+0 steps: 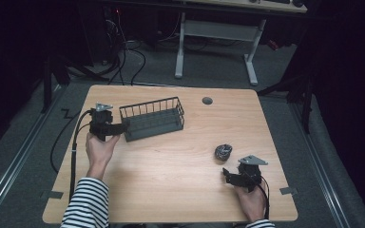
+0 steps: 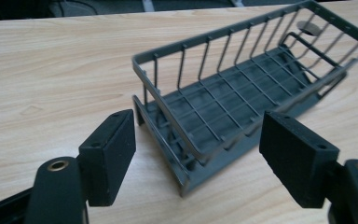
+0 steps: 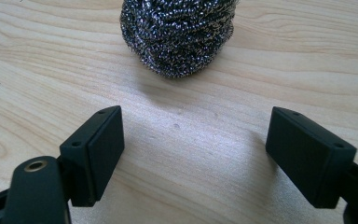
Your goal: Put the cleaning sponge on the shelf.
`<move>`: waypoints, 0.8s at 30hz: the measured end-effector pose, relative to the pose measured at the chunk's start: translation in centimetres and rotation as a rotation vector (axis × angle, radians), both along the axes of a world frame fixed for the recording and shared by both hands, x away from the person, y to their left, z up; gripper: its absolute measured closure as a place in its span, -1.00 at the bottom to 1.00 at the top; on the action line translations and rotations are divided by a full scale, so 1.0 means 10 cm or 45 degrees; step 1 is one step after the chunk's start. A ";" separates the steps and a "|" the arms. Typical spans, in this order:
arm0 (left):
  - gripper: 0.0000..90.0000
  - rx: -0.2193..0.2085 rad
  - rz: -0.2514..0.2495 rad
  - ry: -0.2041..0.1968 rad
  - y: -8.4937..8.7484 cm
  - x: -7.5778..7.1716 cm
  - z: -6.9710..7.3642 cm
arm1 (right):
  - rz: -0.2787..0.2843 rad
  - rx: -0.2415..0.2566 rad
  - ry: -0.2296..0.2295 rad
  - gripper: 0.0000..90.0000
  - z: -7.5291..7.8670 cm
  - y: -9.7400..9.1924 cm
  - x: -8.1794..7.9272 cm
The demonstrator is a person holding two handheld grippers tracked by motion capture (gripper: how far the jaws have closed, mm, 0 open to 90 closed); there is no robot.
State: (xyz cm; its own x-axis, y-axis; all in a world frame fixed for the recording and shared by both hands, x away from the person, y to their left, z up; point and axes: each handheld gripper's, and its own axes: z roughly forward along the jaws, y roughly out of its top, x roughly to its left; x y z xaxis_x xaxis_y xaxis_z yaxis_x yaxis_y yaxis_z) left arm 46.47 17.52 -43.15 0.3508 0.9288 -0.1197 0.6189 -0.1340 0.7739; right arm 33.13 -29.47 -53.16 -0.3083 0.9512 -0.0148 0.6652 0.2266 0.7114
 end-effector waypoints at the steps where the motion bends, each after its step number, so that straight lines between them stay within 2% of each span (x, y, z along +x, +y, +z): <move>1: -0.35 0.001 0.008 0.006 0.00 0.03 0.00 | 0.004 -0.004 -0.003 -0.57 0.00 0.00 0.00; 4: -0.29 0.014 0.019 0.019 0.00 0.09 0.00 | 0.000 -0.001 0.000 -0.57 0.00 0.00 0.00; 7: -0.10 0.026 0.029 0.033 -0.02 0.16 -0.02 | 0.001 -0.002 -0.001 -0.57 0.00 0.00 0.00; 12: -0.04 0.025 0.046 0.043 -0.03 0.20 -0.06 | 0.007 0.001 -0.001 -0.56 0.00 0.00 0.00; 13: -0.01 0.032 0.049 0.059 -0.03 0.22 -0.08 | 0.007 0.002 -0.001 -0.56 0.00 0.00 0.00; 18: 0.09 0.044 0.038 0.083 -0.05 0.24 -0.13 | 0.008 0.001 -0.001 -0.56 0.00 0.00 0.00; 24: 0.23 0.027 0.023 0.096 -0.06 0.26 -0.15 | 0.008 0.000 -0.002 -0.56 0.00 0.00 0.00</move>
State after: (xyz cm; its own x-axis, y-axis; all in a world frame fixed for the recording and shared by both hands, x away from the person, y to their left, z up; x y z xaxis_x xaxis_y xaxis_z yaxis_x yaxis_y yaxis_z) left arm 49.04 16.96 -44.65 0.3250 0.9374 -0.1254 0.6776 -0.1382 0.7223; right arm 33.09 -29.48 -53.16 -0.3143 0.9492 -0.0155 0.6629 0.2311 0.7121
